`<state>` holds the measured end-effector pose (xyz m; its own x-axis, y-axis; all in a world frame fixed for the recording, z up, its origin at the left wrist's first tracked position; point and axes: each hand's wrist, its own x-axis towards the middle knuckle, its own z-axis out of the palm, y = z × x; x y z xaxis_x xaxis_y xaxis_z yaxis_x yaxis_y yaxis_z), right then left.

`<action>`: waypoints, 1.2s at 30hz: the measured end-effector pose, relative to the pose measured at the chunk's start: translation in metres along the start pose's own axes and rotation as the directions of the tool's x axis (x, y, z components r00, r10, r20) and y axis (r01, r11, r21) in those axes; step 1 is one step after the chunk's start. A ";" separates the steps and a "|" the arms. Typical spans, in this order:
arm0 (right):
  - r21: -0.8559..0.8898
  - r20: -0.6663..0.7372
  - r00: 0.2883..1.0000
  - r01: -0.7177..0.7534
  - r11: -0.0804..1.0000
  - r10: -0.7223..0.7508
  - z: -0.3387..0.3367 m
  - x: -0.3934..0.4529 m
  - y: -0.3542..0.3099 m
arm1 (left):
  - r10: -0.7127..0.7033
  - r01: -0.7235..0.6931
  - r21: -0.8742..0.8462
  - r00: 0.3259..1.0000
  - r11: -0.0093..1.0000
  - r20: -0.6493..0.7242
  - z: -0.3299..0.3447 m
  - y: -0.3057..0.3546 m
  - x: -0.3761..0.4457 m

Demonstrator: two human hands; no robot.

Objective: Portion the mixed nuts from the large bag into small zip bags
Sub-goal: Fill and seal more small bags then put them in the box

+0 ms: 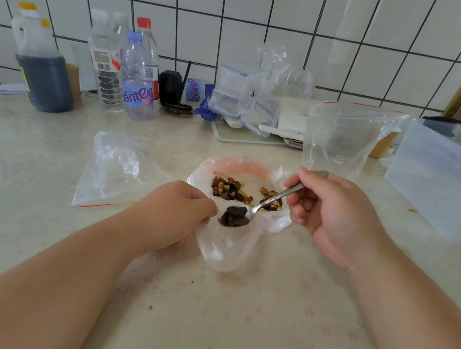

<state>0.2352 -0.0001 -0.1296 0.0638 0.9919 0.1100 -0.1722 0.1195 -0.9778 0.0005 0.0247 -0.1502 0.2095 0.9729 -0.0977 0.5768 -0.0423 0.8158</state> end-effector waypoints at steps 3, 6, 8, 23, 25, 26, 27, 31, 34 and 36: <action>-0.165 0.072 0.993 0.109 0.980 -0.098 0.003 -0.006 0.002 | -0.002 0.002 0.006 1.000 1.000 0.006 0.000 0.000 0.000; -0.301 0.203 0.969 0.199 0.933 -0.141 0.005 -0.011 0.002 | 0.000 0.000 0.024 1.000 1.000 0.006 0.000 -0.001 0.001; -0.340 0.307 0.943 0.235 0.911 -0.128 0.006 -0.015 0.002 | 0.008 -0.008 0.029 1.000 1.000 0.000 0.000 -0.001 0.001; -0.033 -0.083 0.968 0.235 0.971 -0.237 -0.010 0.000 -0.005 | 0.031 -0.030 0.109 0.999 0.994 -0.015 0.000 -0.002 0.000; -0.167 -0.204 0.953 0.192 0.967 -0.225 -0.013 0.003 0.000 | 0.032 -0.030 0.103 0.999 0.994 -0.012 0.001 -0.003 0.000; -0.234 -0.250 0.942 0.167 0.958 -0.225 -0.014 0.004 0.003 | 0.032 -0.031 0.103 0.999 0.994 -0.010 0.001 -0.003 0.000; -0.283 -0.287 0.931 0.141 0.949 -0.224 -0.015 0.005 0.005 | 0.031 -0.030 0.104 0.999 0.994 -0.010 0.001 -0.003 0.000; -0.398 -0.307 0.931 0.064 0.915 -0.198 -0.017 0.008 0.013 | 0.020 -0.019 0.108 1.000 0.994 -0.010 0.001 -0.001 0.001; -0.424 -0.239 0.963 0.012 0.905 -0.125 -0.015 0.010 0.019 | 0.015 -0.013 0.105 1.000 0.994 -0.011 0.001 0.000 0.001; -0.390 -0.205 0.975 -0.001 0.921 -0.085 -0.013 0.011 0.021 | 0.014 -0.012 0.107 1.000 0.994 -0.014 0.001 0.000 0.001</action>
<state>0.2454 0.0129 -0.1510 0.2779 0.9482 0.1539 0.2242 0.0917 -0.9702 0.0014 0.0249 -0.1509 0.2064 0.9753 -0.0784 0.6553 -0.0783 0.7513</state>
